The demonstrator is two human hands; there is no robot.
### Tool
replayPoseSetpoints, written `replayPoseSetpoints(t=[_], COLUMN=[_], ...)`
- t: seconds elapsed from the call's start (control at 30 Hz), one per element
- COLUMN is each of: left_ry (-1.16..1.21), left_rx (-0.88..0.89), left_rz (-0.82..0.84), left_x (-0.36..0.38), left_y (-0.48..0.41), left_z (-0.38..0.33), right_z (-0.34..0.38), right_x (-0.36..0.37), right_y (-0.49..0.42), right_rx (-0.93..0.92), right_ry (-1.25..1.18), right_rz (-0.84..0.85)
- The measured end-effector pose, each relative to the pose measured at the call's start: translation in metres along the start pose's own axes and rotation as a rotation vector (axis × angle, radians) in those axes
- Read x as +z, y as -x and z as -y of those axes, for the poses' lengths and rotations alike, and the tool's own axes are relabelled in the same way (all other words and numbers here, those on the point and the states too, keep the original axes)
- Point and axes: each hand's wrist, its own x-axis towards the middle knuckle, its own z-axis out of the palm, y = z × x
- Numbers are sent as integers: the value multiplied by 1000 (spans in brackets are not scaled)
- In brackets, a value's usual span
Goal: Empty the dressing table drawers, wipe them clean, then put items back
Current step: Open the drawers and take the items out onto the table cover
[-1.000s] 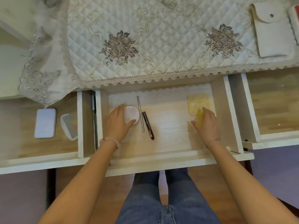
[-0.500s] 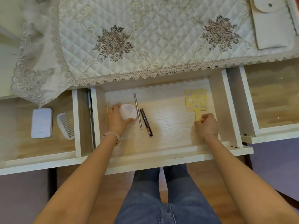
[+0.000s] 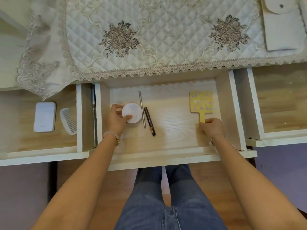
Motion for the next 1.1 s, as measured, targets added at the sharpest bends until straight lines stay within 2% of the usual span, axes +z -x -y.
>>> replayPoseSetpoints(t=[0.13, 0.37, 0.77, 1.1], left_ry=[93, 302, 384, 323], left_rx=[0, 58, 271, 264], left_rz=[-4, 15, 116, 190], left_x=[-6, -10, 12, 71], left_y=[11, 32, 44, 18], left_z=[-9, -48, -139, -198], right_z=[5, 16, 40, 85], right_x=[-9, -27, -78, -118], right_y=[15, 37, 64, 31], right_rx=[10, -26, -210, -302], right_ry=[-323, -578, -712, -729], right_rz=[149, 178, 100, 31])
